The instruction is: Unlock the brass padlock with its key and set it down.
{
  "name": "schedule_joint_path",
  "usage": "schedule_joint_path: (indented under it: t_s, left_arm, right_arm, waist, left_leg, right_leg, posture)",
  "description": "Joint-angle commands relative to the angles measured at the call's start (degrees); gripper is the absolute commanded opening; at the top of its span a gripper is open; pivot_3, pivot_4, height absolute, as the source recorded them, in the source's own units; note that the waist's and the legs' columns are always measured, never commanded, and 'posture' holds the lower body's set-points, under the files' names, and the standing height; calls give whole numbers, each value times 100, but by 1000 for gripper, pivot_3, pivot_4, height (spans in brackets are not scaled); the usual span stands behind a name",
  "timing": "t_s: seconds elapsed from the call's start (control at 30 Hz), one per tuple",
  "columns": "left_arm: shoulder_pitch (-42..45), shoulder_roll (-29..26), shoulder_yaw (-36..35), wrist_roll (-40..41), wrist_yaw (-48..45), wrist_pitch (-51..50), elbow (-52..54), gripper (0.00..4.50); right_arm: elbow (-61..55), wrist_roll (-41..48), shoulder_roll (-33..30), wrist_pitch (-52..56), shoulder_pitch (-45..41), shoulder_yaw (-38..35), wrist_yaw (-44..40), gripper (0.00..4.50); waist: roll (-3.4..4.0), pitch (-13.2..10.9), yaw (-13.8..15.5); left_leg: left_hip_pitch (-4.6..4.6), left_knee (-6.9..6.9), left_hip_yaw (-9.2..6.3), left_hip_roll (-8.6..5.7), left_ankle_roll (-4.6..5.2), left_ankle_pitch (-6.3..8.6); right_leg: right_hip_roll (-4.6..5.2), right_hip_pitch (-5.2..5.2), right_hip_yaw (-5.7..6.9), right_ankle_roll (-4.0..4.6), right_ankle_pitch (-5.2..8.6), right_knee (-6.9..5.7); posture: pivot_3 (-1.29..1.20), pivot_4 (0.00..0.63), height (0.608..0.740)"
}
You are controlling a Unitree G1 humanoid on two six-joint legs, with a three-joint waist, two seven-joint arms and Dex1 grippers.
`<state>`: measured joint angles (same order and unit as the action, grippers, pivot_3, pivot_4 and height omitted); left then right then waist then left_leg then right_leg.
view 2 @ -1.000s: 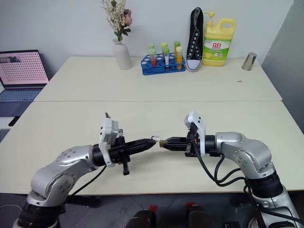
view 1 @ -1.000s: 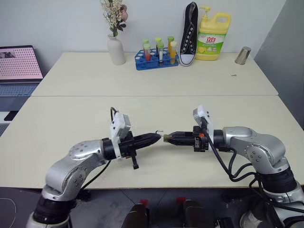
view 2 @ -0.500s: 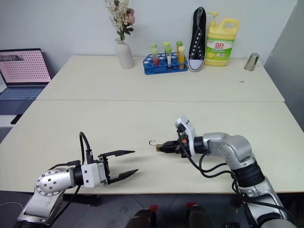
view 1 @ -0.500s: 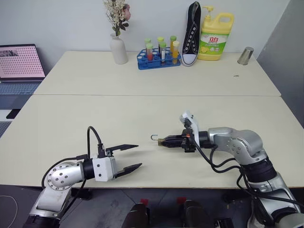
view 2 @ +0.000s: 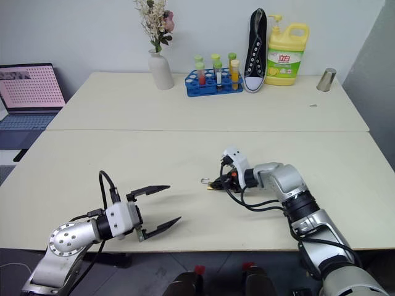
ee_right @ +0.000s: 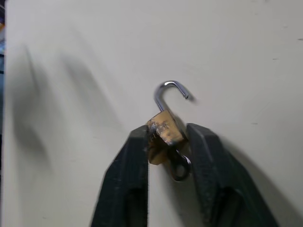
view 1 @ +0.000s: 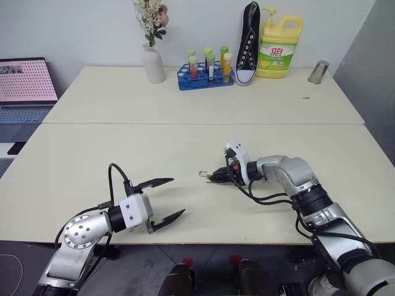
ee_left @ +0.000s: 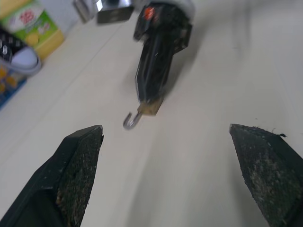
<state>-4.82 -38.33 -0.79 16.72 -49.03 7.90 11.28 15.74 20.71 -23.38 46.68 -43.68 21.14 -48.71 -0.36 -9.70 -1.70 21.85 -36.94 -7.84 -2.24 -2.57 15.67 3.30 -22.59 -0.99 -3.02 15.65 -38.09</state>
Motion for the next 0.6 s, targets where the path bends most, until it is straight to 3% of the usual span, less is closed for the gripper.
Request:
schedule_joint_path:
  t_s: [0.03, 0.17, 0.27, 0.43, 0.6]
  left_arm:
    - [109, -83, -161, 421, 105, -907, 438, 4500]
    - [399, -313, -180, 450, 97, -1738, 527, 4500]
    - [642, -506, -135, 172, 101, -1925, 518, 4500]
    - [705, -760, -307, 158, -223, -1765, 441, 4500]
    - [679, -791, -331, 215, -553, -1558, 289, 4500]
  right_arm:
    - [-516, -24, -203, -83, 114, -188, -229, 2952]
    - [-1981, -222, -1060, -509, 724, -243, -578, 4376]
    - [-2940, -355, -1605, -818, 1202, -350, -623, 4450]
    - [-4355, 318, -2150, -488, 2130, -1313, -640, 4450]
    - [-4716, 475, -2240, -256, 2437, -1582, -411, 4450]
  waist:
    - [0, 0, -18]
    - [6, -4, -16]
    - [7, -6, -11]
    - [7, -6, -21]
    - [5, -7, -12]
  left_leg:
    - [0, 0, -1, 0, 0, 0]
    - [0, 5, 0, 7, 0, 0]
    - [3, 4, 2, 5, 0, 0]
    - [3, 5, 4, 8, -1, 0]
    - [-1, 4, 6, 9, -1, 0]
  right_leg:
    - [0, 0, 1, 0, 0, 0]
    - [-5, -4, 1, 0, 0, -1]
    - [-4, -2, 1, -1, 1, 3]
    - [-4, -1, 0, -1, 1, 6]
    - [-4, 7, 0, -1, 1, 10]
  posture:
    - [0, 150, 740]
    - [0, 150, 740]
    - [0, 150, 740]
    - [0, 150, 740]
    - [0, 150, 740]
